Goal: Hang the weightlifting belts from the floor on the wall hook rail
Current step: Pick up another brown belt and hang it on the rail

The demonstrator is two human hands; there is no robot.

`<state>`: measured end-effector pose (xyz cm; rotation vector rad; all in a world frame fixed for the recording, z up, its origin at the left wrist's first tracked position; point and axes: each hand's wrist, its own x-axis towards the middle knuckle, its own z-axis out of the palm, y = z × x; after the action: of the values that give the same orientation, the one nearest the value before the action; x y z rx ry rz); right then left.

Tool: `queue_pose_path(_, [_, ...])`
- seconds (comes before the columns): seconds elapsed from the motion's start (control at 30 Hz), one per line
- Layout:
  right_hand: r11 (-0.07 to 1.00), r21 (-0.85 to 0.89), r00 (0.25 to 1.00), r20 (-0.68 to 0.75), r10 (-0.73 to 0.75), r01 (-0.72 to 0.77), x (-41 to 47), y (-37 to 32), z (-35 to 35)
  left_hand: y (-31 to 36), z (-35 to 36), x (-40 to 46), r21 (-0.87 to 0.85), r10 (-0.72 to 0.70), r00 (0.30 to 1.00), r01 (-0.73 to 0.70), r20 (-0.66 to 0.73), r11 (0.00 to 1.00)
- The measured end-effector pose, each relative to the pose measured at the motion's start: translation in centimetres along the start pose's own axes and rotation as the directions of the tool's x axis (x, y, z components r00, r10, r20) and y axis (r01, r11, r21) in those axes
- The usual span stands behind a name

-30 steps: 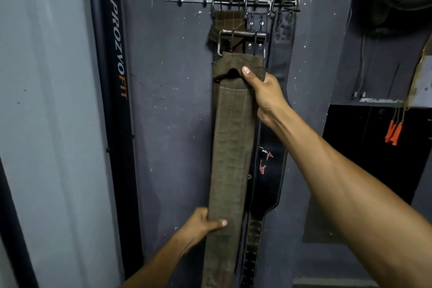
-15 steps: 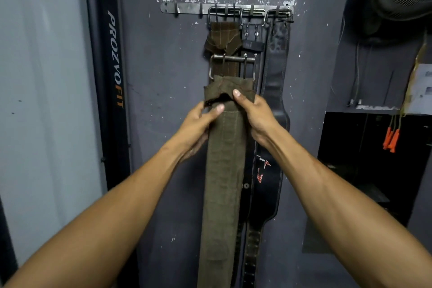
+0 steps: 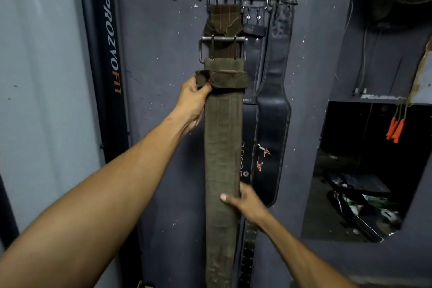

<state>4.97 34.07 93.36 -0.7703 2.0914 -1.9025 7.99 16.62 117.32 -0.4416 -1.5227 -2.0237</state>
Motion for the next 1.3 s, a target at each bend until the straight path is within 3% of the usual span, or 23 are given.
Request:
queue_pose_path(0.07, [0.996,-0.028,0.996,0.014,0.084,-0.083,-1.2,3.0,0.4,0.5,0.1,0.3,-0.022,0.011,1.000,-0.011,0.002,1.000])
queue_pose_path(0.17, [0.997,-0.007,0.997,-0.006,0.077,-0.077,-1.0,2.9,0.6,0.2,-0.2,0.2,-0.037,-0.004,1.000,0.004,0.011,0.999])
queue_pose_path(0.4, [0.952,0.121,0.957,-0.119,-0.266,0.280,3.1,-12.1,-0.3,-2.6,-0.7,-1.3,-0.025,-0.057,0.998,0.057,-0.011,0.998])
queue_pose_path(0.5, [0.932,0.106,0.933,-0.139,-0.331,0.347,3.7,-15.8,-0.6,-2.8,-0.5,-1.6,-0.020,-0.059,0.998,0.059,0.000,0.998])
queue_pose_path(0.6, [0.954,0.082,0.954,-0.108,-0.279,0.289,2.8,-13.3,-0.4,-1.9,-0.3,-0.9,-0.007,-0.041,0.999,0.041,0.002,0.999])
queue_pose_path(0.77, [1.000,-0.019,0.999,0.025,-0.019,0.020,0.8,-3.9,0.4,0.6,0.1,0.8,0.042,-0.007,1.000,0.006,0.016,0.999])
queue_pose_path(0.87, [0.999,-0.035,0.997,0.074,0.011,-0.008,0.4,-2.0,0.2,1.4,0.3,1.5,0.062,0.013,1.000,-0.013,0.002,0.998])
queue_pose_path(1.1, [0.935,0.156,0.946,0.016,-0.324,0.318,3.7,-13.3,-3.0,0.4,1.3,0.7,0.090,0.016,0.999,-0.013,-0.032,0.996])
queue_pose_path(1.3, [0.887,0.044,0.878,-0.174,-0.446,0.460,7.7,-23.1,-5.2,-0.7,2.5,-0.8,0.096,-0.031,0.999,0.034,-0.024,0.995])
